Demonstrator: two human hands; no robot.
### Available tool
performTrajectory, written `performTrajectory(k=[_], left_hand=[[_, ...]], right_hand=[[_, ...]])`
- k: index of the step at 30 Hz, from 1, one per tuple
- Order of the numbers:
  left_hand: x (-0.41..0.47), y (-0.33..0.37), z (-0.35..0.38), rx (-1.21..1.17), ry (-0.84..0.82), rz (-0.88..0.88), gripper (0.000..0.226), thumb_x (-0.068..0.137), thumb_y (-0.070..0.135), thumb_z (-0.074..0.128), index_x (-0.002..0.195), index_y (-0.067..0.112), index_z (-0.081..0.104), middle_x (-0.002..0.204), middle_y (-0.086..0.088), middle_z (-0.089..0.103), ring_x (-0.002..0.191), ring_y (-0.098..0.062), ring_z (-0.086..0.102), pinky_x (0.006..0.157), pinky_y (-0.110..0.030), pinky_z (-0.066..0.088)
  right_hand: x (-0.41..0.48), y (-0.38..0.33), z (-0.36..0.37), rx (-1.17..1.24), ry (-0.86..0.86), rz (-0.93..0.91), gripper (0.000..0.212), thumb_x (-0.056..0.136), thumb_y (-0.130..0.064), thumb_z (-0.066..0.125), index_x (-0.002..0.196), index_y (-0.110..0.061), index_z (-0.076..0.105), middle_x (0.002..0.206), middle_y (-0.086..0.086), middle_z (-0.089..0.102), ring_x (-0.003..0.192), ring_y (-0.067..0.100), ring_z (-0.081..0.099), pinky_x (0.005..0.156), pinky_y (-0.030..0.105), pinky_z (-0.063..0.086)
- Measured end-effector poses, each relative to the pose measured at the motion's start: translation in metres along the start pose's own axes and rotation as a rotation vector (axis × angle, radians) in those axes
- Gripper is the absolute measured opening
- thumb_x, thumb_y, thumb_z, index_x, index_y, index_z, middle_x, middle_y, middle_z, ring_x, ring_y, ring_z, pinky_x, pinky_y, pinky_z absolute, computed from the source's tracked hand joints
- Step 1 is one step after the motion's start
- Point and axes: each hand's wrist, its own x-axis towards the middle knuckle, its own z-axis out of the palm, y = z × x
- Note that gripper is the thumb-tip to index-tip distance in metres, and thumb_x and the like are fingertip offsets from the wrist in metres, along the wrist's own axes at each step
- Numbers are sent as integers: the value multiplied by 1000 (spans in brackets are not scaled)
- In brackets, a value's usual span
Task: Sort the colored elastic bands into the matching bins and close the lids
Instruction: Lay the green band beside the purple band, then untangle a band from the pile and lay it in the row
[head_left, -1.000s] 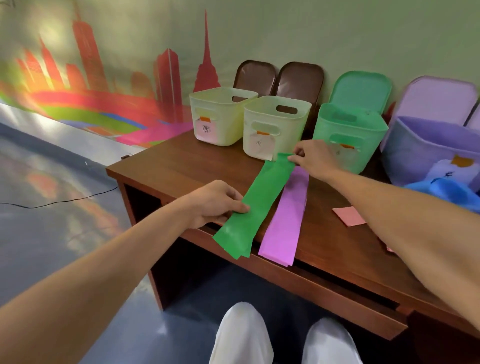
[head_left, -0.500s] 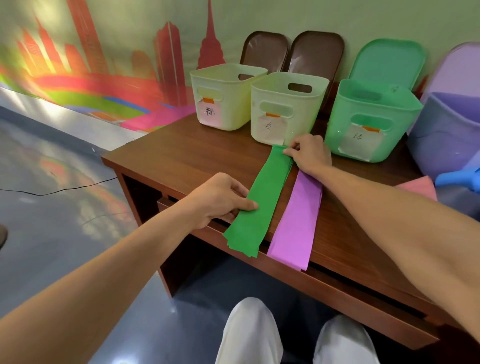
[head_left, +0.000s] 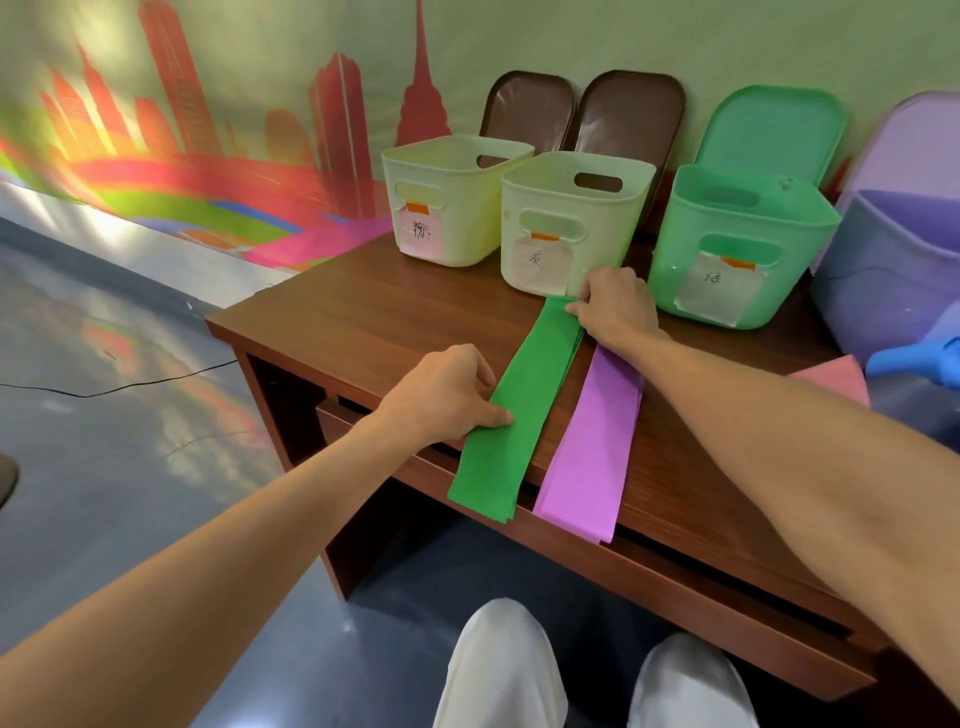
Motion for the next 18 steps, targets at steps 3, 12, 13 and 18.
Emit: performTrajectory(k=[3,12,13,18], left_hand=[[-3,1,0,145,98,93,44,76,34,76,109,19,51,95,2,60,84,-15,60,79,-36,54],[-15,40,22,12,151,420,17,85,18,65,100,22,58,94,6,52,83,-7,53,70,-16,42],[-15,47,26,-11,136,437,17,86,18,64,101,21,59,95,5,55,85,-7,54,71,-17,45],[-21,87,57,-101,87,524,15,88,15,61,102,18,63,94,2,61,86,-11,55,71,-12,40]], right_hand=[[0,1,-11,18,15,-34,12,87,-17,64,94,-8,67,92,12,66,88,28,63,82,44,54],[-45,50,-103,72,-227,-289,15,85,-21,67,97,-14,72,92,-1,67,84,11,59,72,21,42],[-50,59,-114,65,-244,-282,15,85,-22,68,96,-14,72,92,-1,67,85,12,59,75,24,43],[-85,103,-152,46,-289,-209,13,85,-22,68,94,-15,74,90,-4,68,84,9,59,78,21,42]])
